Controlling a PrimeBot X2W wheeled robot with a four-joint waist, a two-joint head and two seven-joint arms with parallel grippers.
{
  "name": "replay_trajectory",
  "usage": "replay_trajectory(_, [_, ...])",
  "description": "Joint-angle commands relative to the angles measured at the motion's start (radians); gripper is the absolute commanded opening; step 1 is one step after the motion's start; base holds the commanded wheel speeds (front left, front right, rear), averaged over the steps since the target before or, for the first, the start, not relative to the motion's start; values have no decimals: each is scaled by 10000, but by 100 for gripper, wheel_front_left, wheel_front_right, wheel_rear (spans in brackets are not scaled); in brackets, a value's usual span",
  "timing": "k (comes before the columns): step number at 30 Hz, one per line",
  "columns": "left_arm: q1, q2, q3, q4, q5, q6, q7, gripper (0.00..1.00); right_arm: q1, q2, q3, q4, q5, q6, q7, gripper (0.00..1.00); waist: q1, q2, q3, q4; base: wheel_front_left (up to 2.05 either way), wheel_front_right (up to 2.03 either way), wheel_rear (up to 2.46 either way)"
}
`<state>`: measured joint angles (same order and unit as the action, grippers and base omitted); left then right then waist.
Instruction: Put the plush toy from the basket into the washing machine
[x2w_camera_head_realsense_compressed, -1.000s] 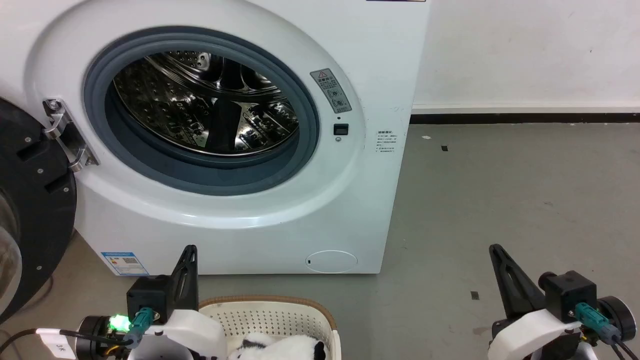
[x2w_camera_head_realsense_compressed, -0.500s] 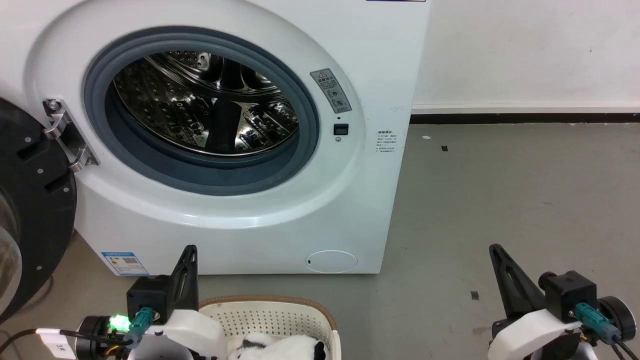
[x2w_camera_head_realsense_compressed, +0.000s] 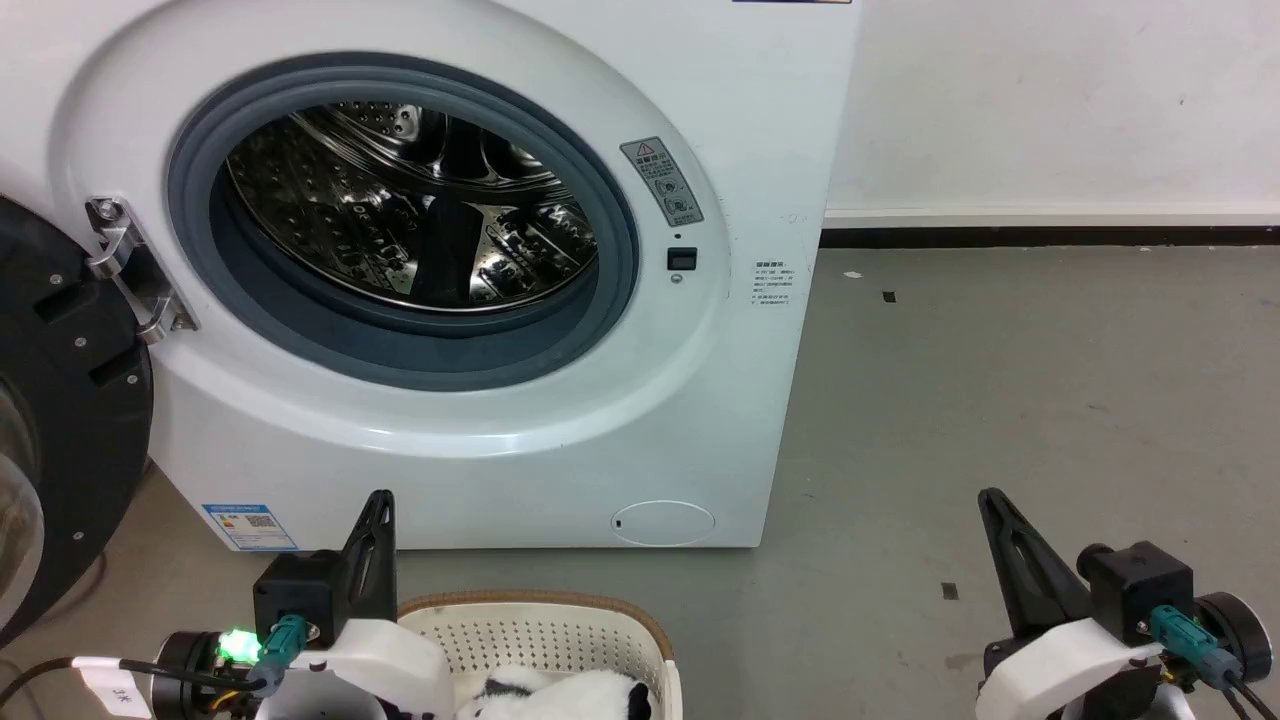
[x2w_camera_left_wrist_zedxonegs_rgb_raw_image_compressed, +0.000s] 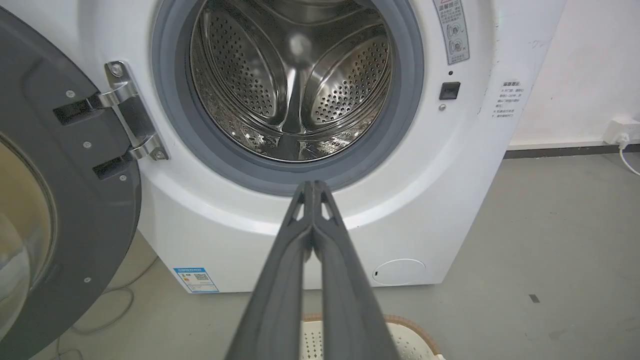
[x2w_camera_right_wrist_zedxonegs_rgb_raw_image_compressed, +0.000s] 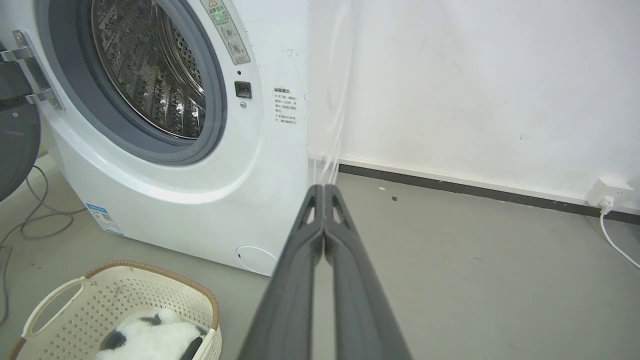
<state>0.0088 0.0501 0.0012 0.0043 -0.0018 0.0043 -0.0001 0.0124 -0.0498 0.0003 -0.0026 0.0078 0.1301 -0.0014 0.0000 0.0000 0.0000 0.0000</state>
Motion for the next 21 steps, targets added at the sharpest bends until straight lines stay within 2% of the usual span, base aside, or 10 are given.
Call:
replay_trajectory(1, [-88,1,-12,-43,18,-43,1,0,-124,-4,-3,26,-78,6,14,0,0,0,0,0,0,0,0])
replay_trajectory(2, [-88,1,-12,-43,18,-43,1,0,-124,-4,-3,26,-78,6,14,0,0,0,0,0,0,0,0])
replay_trajectory(3, [0,0,0,0,0,0,0,100,0,0,0,0,0,0,0,100,0,0,0,0,0,0,0])
replay_trajectory(14, [-93,0,-78,132,-110,132,-174,100,-28,0,-159,-36,185,0,-173,100,0,0,105,-5,0,0,0])
replay_trajectory(21, [-434,0,-196,743,-224,87,-320,100,-182,-1,-313,-74,387,1,-319,100,0,0,435,-32,0,0,0])
